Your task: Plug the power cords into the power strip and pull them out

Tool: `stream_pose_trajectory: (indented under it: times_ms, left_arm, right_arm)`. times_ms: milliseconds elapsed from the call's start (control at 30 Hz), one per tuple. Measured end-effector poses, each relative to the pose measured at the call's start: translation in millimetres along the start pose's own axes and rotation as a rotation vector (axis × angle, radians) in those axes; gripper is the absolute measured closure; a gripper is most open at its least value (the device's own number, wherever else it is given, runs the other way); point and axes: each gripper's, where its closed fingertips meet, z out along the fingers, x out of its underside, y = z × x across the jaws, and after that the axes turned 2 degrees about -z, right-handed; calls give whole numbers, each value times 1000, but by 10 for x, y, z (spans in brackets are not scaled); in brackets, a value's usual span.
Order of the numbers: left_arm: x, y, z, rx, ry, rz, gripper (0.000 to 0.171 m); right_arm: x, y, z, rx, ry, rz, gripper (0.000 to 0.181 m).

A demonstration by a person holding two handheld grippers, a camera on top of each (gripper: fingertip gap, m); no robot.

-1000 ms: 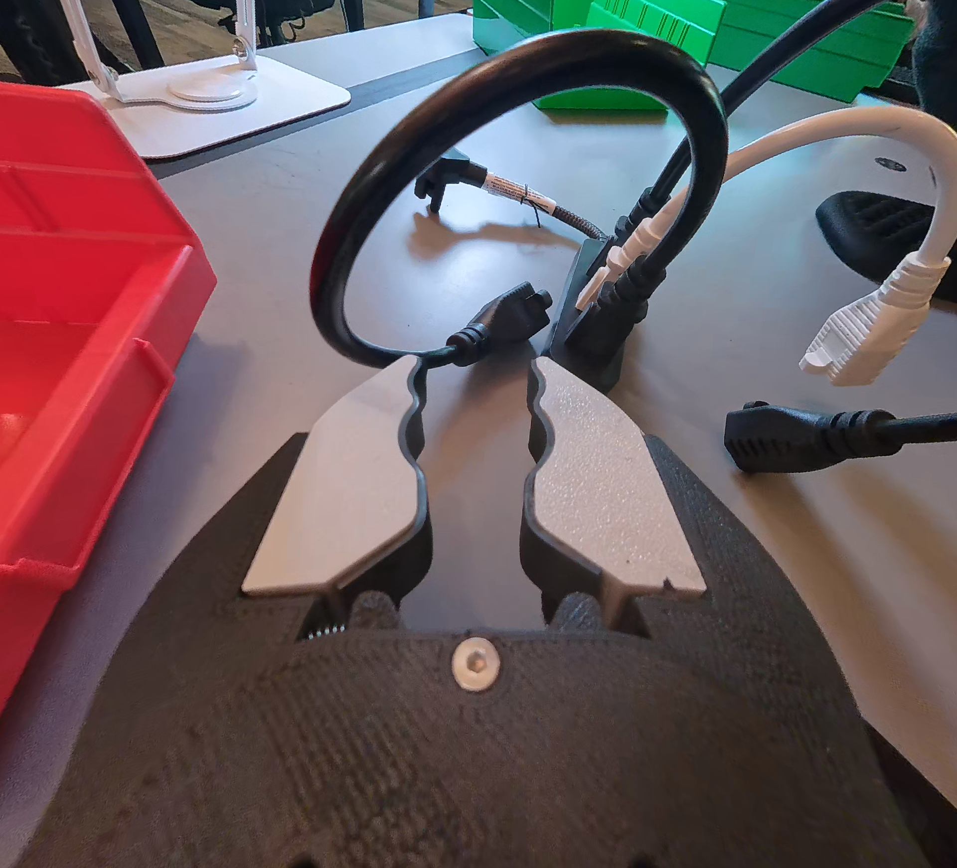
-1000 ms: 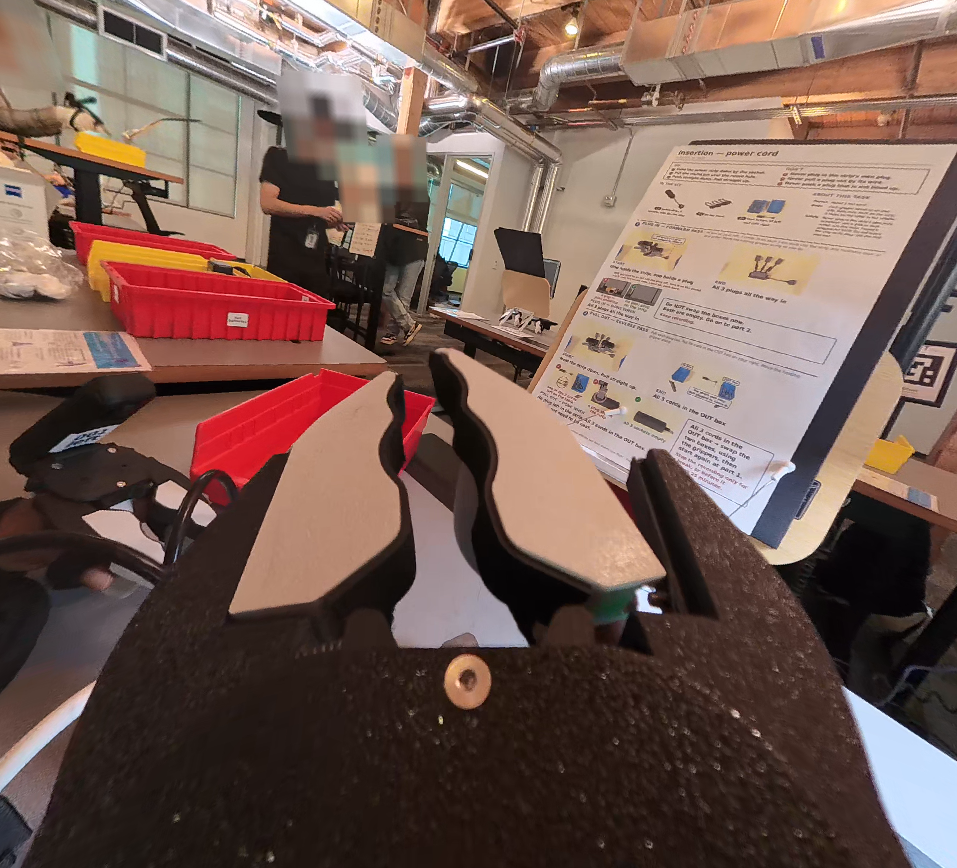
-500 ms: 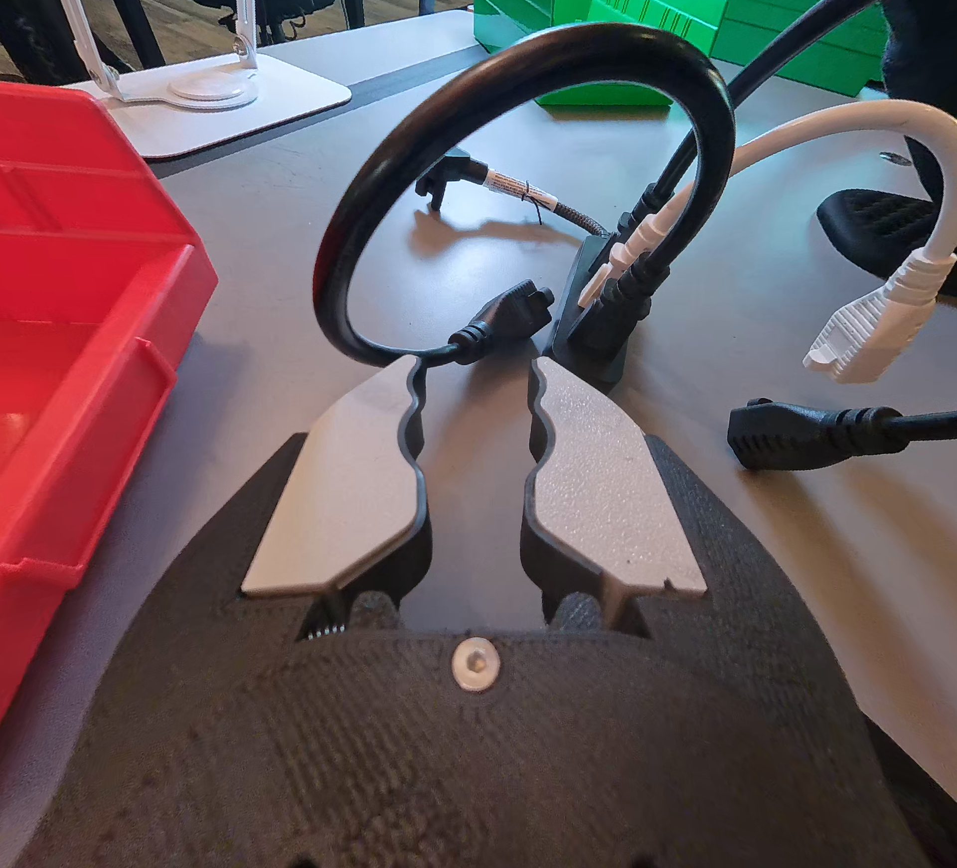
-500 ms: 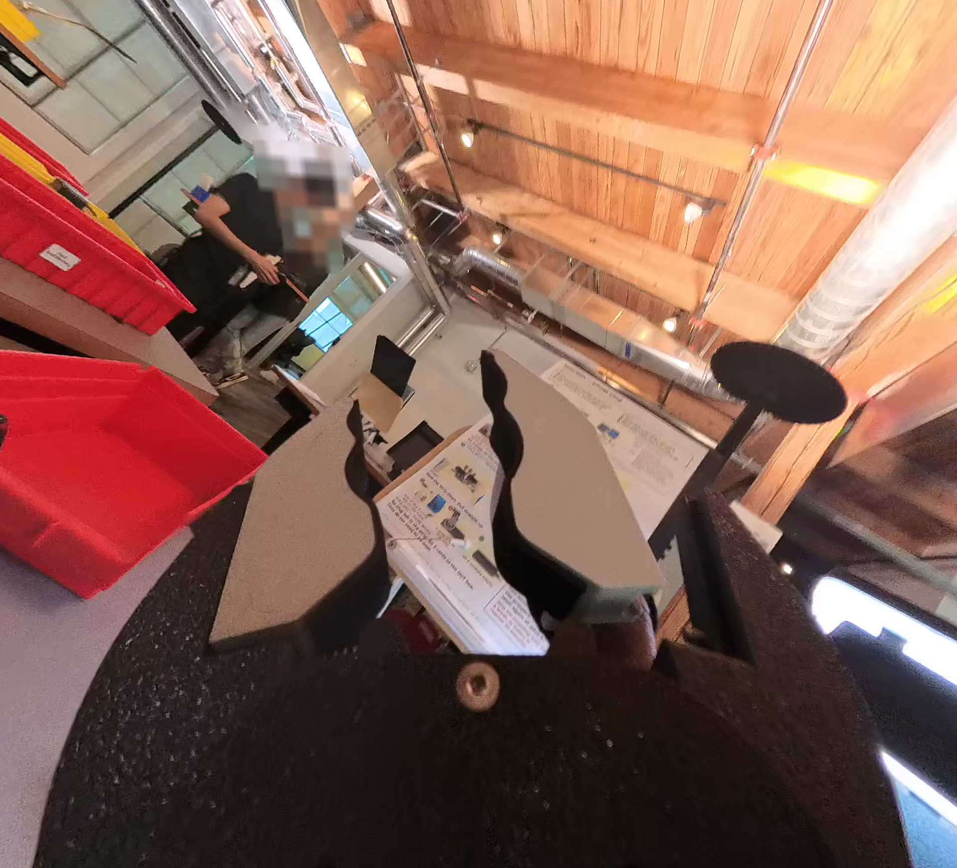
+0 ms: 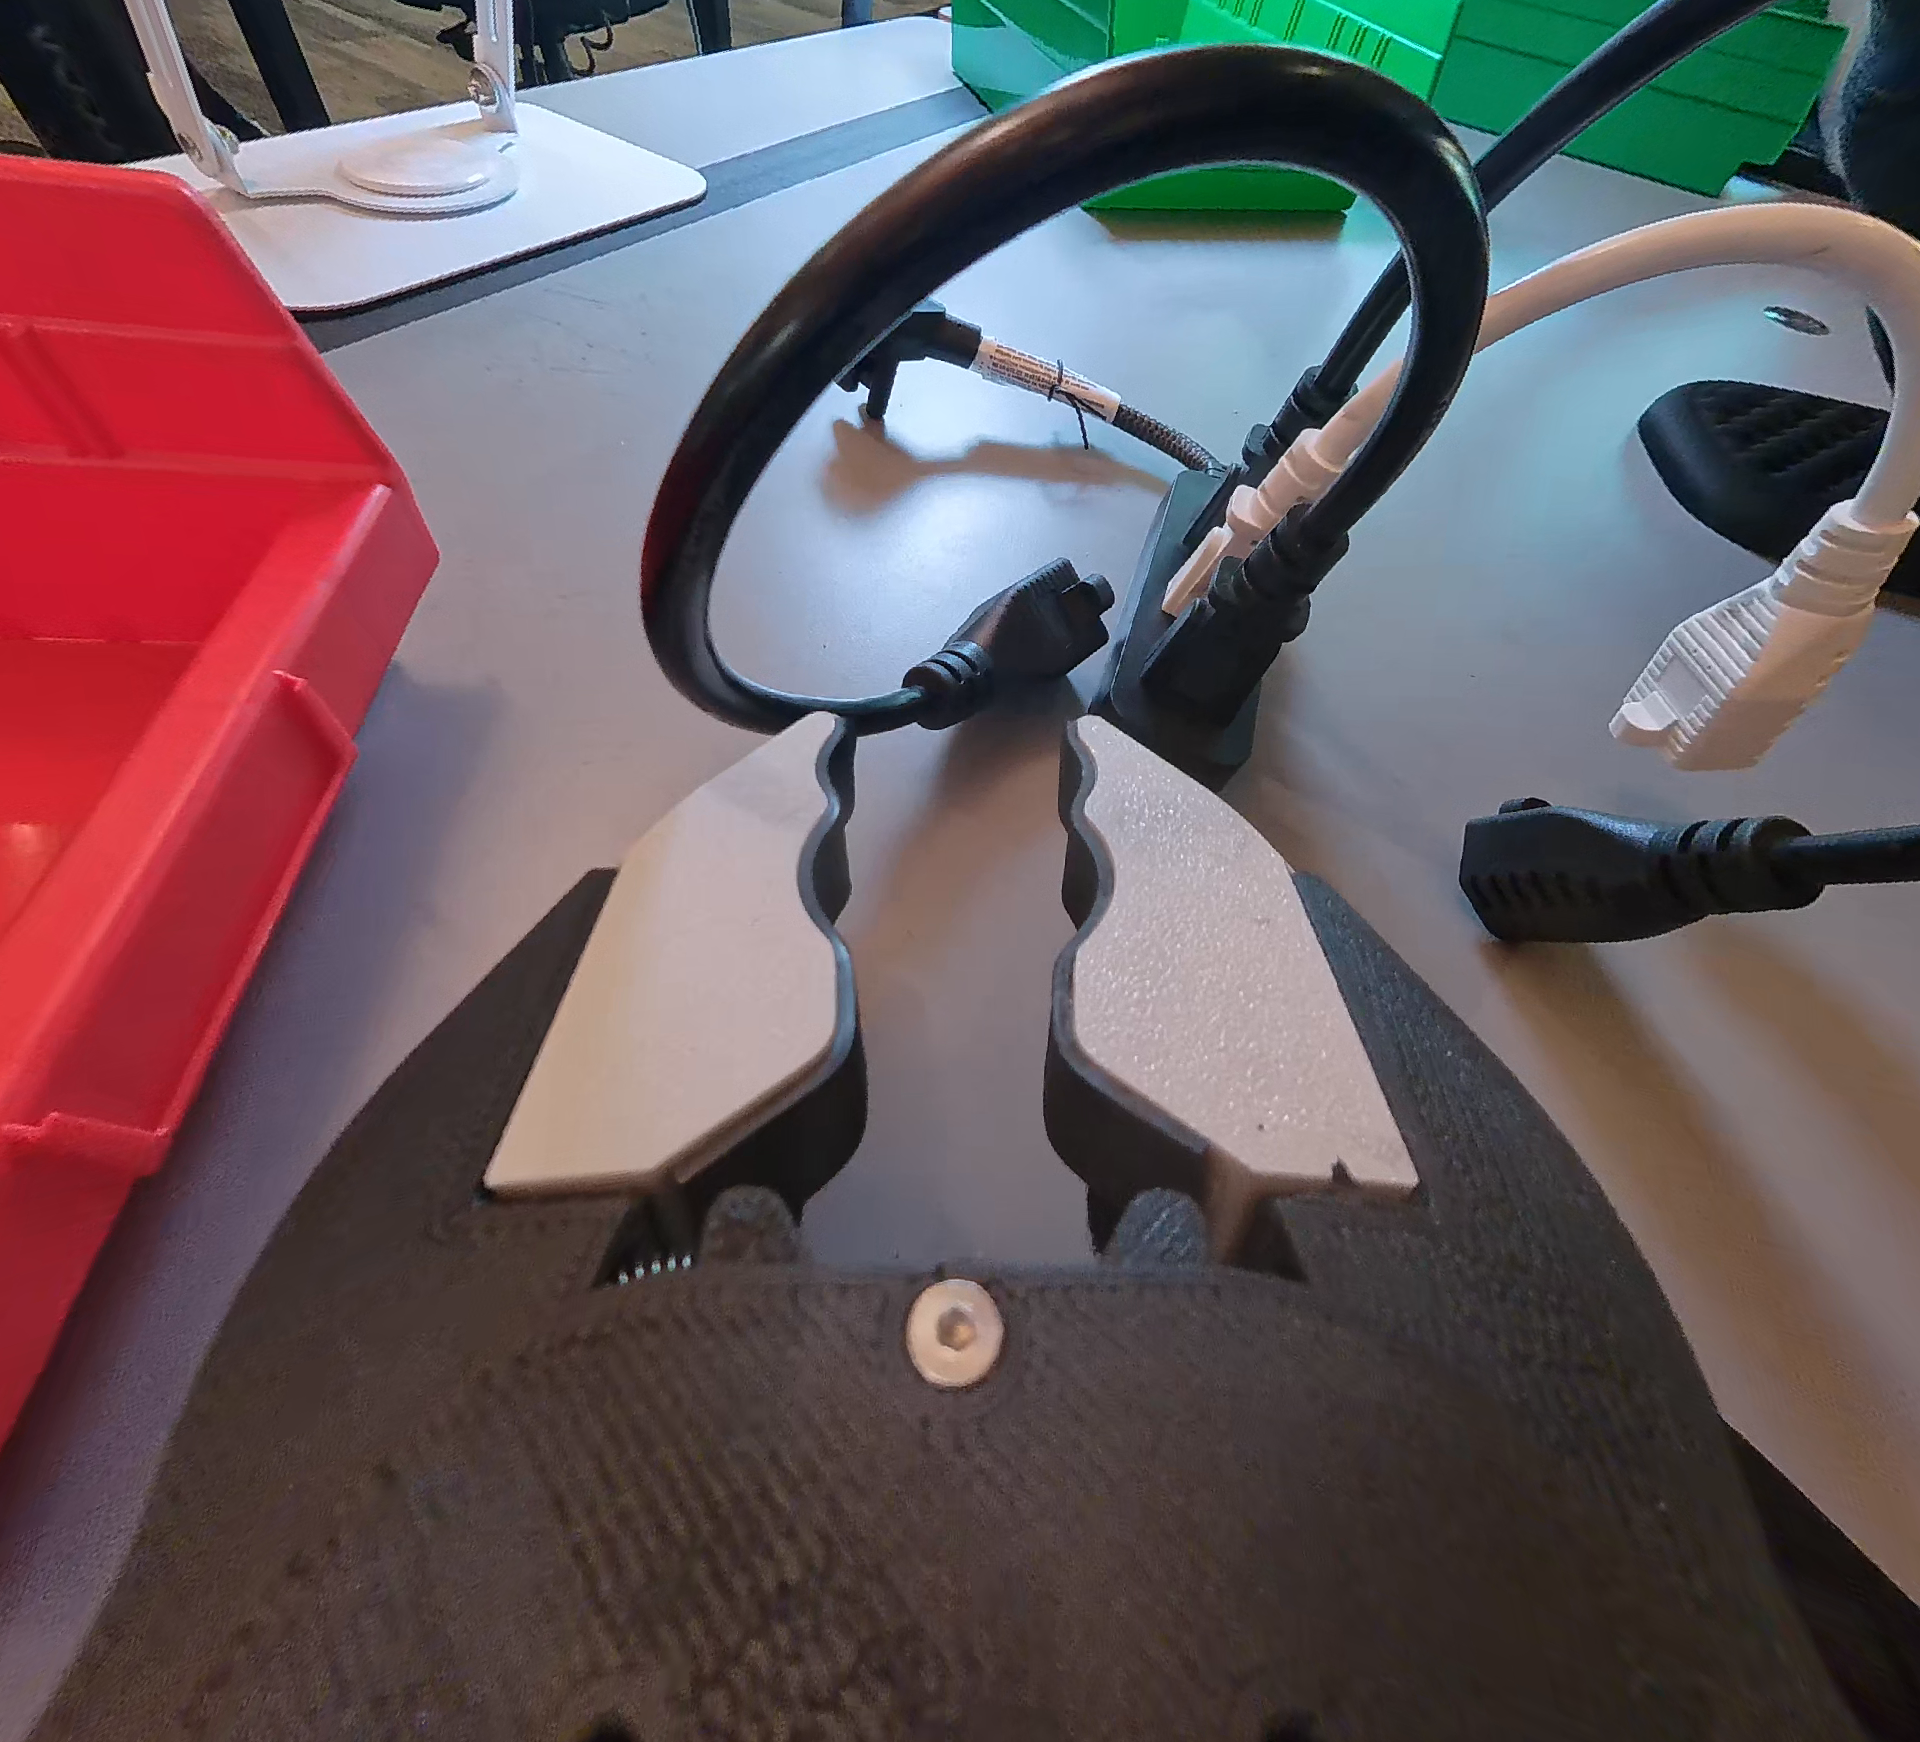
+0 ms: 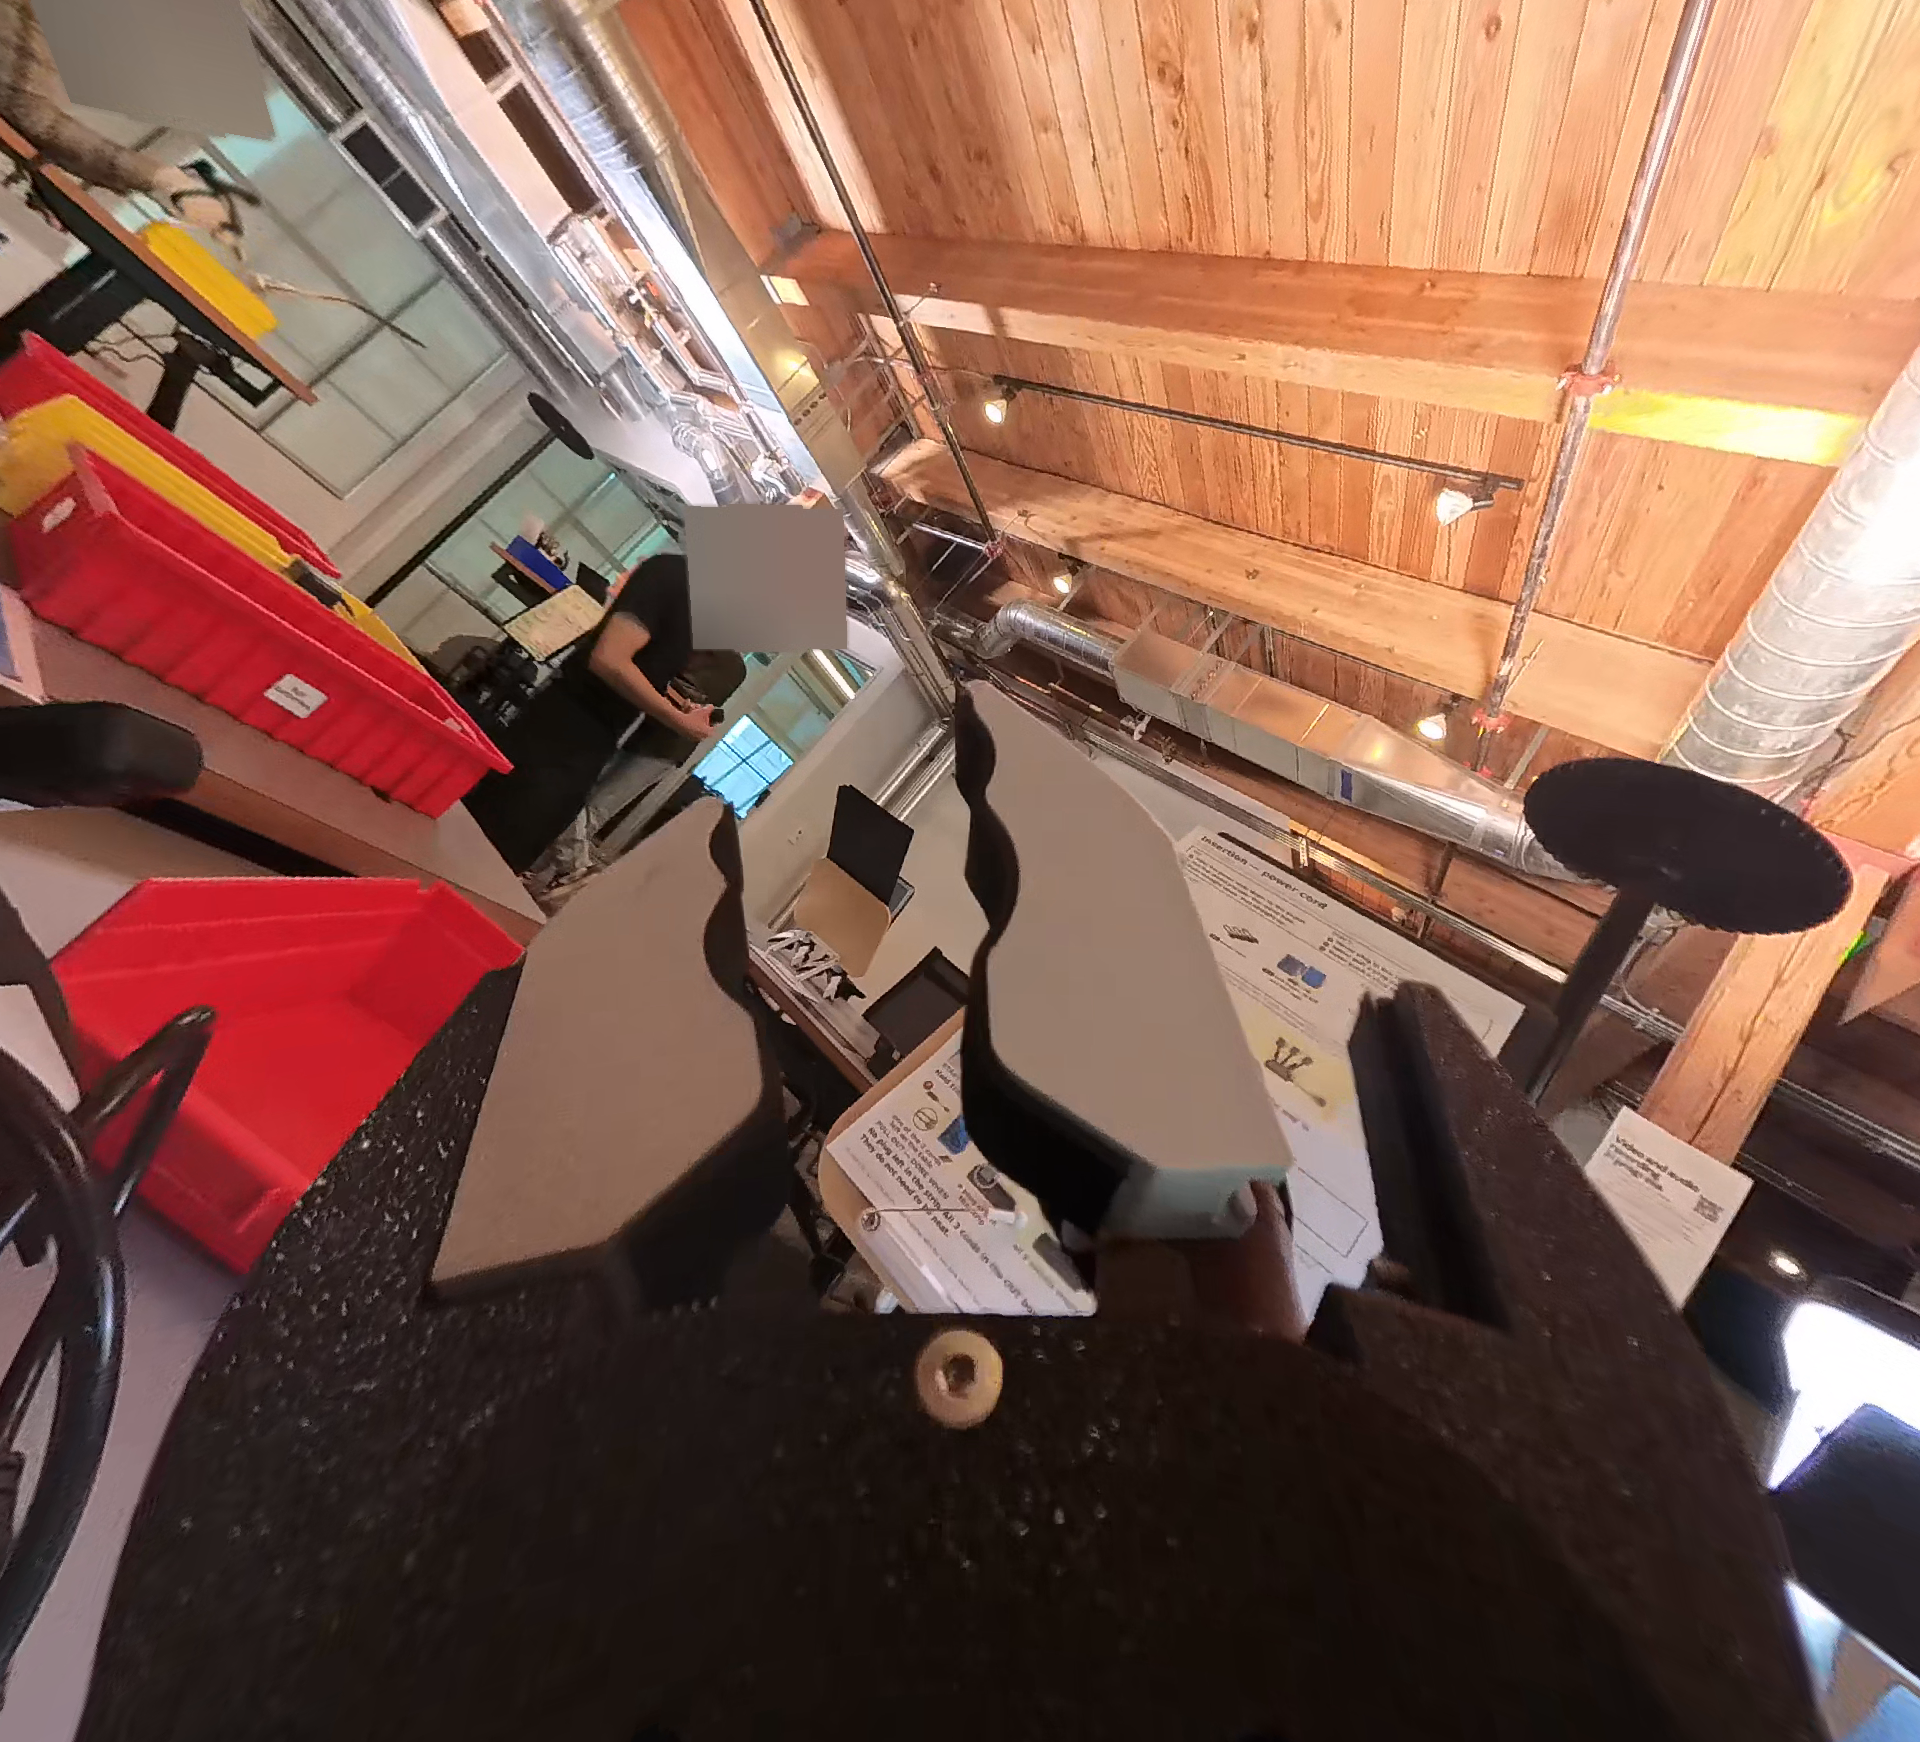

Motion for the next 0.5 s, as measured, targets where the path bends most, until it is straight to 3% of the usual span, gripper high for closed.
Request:
stream_pose_trajectory:
  times_ms: [267, 500]
  left_arm:
    - [5, 0, 0, -5, 3, 5, 134]
    - [11, 2, 6, -5, 6, 1, 134]
  right_arm:
    - [32, 49, 2, -1, 29, -138, 89]
    - [188, 86, 17, 1, 112, -321, 80]
